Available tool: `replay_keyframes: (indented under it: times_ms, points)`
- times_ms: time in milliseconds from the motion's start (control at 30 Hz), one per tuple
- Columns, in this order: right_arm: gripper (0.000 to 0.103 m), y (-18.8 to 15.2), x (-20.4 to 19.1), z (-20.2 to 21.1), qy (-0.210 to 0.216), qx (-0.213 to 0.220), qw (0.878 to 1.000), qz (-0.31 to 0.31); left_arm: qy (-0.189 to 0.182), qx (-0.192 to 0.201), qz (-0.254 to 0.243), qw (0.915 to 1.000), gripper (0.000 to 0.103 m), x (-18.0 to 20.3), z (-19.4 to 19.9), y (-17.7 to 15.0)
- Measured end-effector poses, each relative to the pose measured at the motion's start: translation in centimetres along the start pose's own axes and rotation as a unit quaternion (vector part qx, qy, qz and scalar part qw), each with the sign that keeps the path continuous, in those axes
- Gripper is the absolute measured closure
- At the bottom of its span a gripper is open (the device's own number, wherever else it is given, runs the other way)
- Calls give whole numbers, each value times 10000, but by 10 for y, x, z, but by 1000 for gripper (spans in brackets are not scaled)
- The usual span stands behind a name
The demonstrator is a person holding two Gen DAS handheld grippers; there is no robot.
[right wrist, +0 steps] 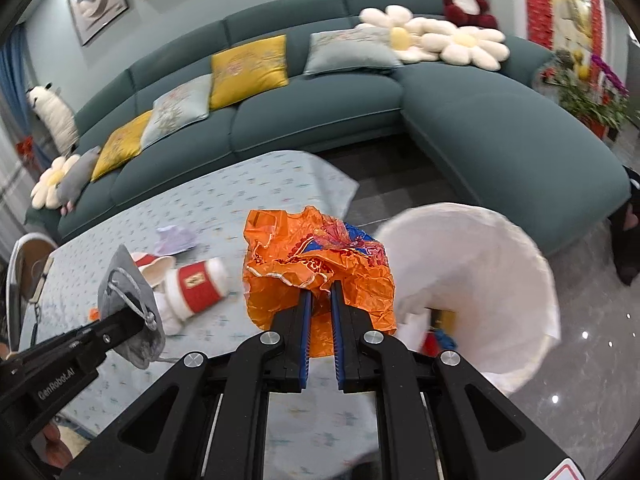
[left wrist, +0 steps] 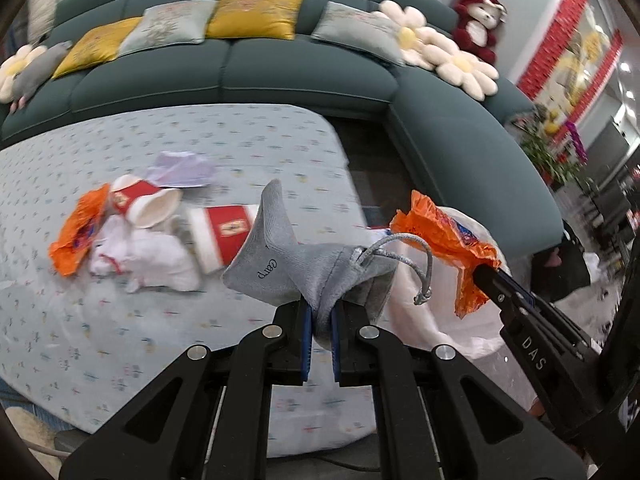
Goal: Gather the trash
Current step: 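Carry the pouch and orange bag over the white bin and open both tools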
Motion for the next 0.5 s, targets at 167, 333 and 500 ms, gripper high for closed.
replay_keyframes:
  times_ms: [167,333,500]
  points:
    - [93,-5,43,0,-196,2,9994,-275,-201,-133,-347,9991,96,45,-18,-3]
    - [93,-10,80,-4,-366,-12,9980,-520,-454,-270,-552,9971,96,86,-37,-2]
    - [93,-15,116,-7,-531,-32,9954,-798,-672,-406,-739,9942,96,122,-56,-3]
Point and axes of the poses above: each gripper's, at about its wrist camera, not at the fingertips, and z roughly against the way its jaws point, x to its right, y to its top, the point moved 10 cm from there along -z, roughly the way its jaws point, and after that the axes turned 11 degrees about -y, right-handed, at the moved point
